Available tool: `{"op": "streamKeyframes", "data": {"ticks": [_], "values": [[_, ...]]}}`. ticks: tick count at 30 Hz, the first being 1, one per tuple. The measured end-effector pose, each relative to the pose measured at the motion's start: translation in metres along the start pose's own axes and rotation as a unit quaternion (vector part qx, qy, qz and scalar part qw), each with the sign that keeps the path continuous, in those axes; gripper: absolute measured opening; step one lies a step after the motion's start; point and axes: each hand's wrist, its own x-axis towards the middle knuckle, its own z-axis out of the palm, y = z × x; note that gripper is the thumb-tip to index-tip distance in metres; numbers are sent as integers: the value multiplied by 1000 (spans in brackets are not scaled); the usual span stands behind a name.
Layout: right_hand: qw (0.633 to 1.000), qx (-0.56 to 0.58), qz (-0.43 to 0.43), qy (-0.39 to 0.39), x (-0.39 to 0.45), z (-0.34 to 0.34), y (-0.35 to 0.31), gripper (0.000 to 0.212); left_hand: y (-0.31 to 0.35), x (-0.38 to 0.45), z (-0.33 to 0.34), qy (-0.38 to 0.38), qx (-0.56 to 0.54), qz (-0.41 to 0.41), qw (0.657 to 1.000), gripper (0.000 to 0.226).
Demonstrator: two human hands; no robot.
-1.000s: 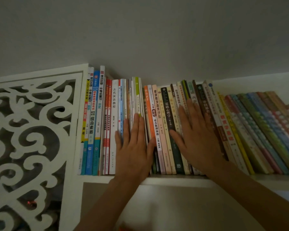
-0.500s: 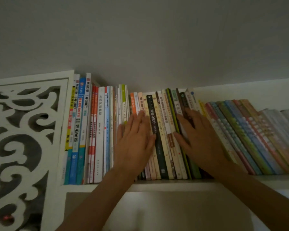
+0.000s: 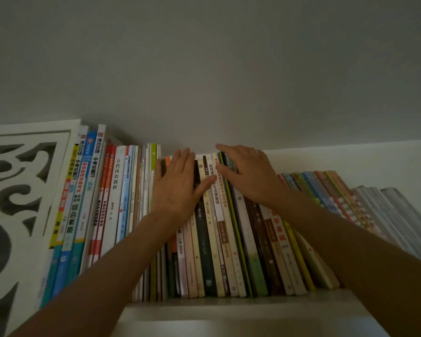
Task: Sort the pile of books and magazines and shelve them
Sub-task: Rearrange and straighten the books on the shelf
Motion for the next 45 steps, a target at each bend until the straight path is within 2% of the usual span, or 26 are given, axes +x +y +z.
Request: {"op": "streamKeyframes", "data": {"ticks": [3, 6, 13, 16, 20, 24, 30, 35, 37, 39, 40, 41, 43, 45], "values": [[1000, -3, -5, 22, 2, 1, 1, 40, -8, 5, 0, 28, 6, 21, 999, 71], [998, -45, 2, 34, 6, 6, 0, 40, -8, 7, 1, 43, 17, 25, 999, 72], [999, -49, 11, 19, 8, 1, -5, 41, -5, 9, -10, -9, -22, 0, 1000, 76], [999, -47, 10, -17, 10, -3, -5, 43, -7, 10, -13, -38, -14, 13, 999, 73], [998, -28, 0, -64, 12, -9, -2, 50, -11, 11, -16, -73, -38, 21, 996, 81], [999, 26, 20, -22, 15, -4, -4, 35, -10, 12, -9, -57, -44, 24, 997, 75], [1000, 6, 15, -20, 18, -7, -8, 33, -9, 15, -11, -73, -49, 16, 996, 75], [1000, -1, -8, 27, 13, -13, -16, 28, -8, 12, -13, -74, -59, 16, 995, 80], [999, 7, -15, 52, 8, -16, -18, 28, -3, 3, -16, -37, -103, 1, 994, 82], [997, 24, -20, 73, 3, -21, -23, 28, 7, -12, -24, 36, -209, -26, 977, 68], [996, 40, -22, 76, 1, -25, -26, 31, 14, -20, -29, 48, -267, -32, 962, 58], [995, 59, -27, 73, -1, -29, -30, 37, 23, -30, -34, 32, -314, -39, 948, 52], [990, 122, -37, 61, -6, -37, -36, 38, 40, -47, -36, -37, -372, -66, 925, 58], [982, 183, -24, 33, -10, -42, -40, 34, 57, -58, -27, -58, -334, -84, 937, 66]]}}
